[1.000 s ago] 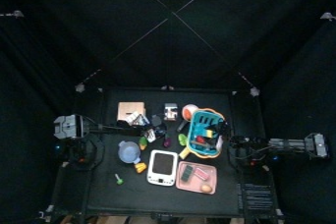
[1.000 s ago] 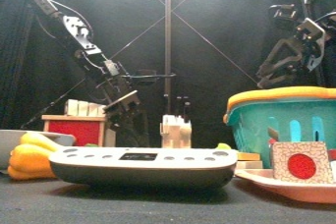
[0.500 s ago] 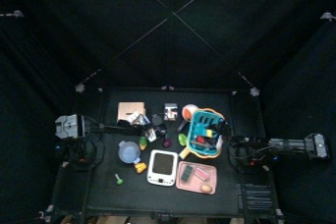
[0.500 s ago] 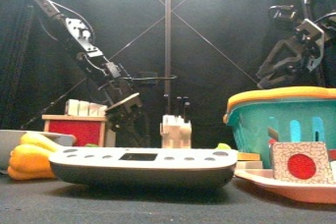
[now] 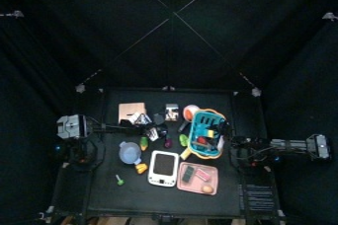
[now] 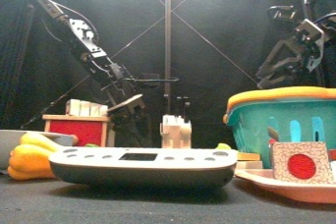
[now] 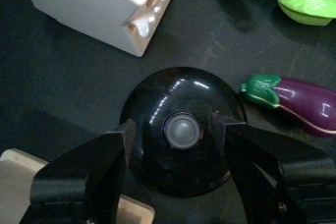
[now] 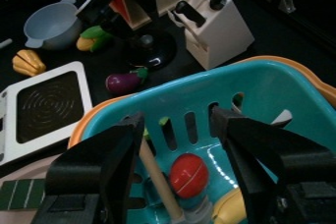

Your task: Grab pot lid

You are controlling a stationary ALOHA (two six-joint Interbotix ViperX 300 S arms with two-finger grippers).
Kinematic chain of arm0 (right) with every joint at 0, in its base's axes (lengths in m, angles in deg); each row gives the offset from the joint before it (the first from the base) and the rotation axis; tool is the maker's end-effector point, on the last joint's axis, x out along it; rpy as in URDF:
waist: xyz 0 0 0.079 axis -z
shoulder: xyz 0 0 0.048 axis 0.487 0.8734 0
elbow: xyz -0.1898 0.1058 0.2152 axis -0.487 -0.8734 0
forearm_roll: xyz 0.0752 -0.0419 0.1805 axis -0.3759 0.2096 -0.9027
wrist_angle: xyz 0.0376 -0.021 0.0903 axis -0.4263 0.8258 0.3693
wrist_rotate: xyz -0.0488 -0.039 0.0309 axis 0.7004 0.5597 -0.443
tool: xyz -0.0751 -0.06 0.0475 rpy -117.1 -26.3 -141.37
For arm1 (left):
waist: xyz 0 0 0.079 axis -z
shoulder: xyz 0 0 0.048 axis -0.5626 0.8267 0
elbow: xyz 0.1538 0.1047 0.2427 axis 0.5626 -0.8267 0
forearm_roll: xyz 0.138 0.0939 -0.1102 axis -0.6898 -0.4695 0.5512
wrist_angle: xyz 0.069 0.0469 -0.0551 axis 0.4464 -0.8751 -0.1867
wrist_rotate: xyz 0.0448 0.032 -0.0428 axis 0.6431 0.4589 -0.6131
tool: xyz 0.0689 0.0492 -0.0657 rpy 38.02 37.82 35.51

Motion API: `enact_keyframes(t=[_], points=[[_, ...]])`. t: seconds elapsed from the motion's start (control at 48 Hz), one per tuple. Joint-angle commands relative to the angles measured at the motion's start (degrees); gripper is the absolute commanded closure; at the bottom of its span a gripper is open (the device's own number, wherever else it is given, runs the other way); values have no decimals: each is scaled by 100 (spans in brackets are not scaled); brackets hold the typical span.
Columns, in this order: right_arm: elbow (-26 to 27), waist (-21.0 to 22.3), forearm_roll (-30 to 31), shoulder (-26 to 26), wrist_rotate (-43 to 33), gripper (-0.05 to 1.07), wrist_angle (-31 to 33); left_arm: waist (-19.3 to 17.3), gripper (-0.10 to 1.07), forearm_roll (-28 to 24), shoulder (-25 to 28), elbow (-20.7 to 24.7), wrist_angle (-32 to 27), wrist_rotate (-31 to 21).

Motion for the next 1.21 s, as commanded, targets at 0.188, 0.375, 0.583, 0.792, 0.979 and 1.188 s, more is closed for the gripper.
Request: enact_keyframes(t=[0.188,0.375,0.583,0.792,0.979,1.188], points=[[70,26,9,35,-9,12,-18,-35,2,-26,-79,299,-9,0],[79,18,9,35,0,12,-18,-35,2,-9,-9,281,-35,0],[79,18,0,44,0,12,-18,-35,2,-26,123,299,-35,0],[79,26,0,35,0,12,-18,-35,2,0,141,246,-35,0],[79,35,9,35,-9,12,-18,-26,2,70,141,193,-35,0],[79,44,9,44,-9,12,-18,44,2,158,-18,255,-62,9]])
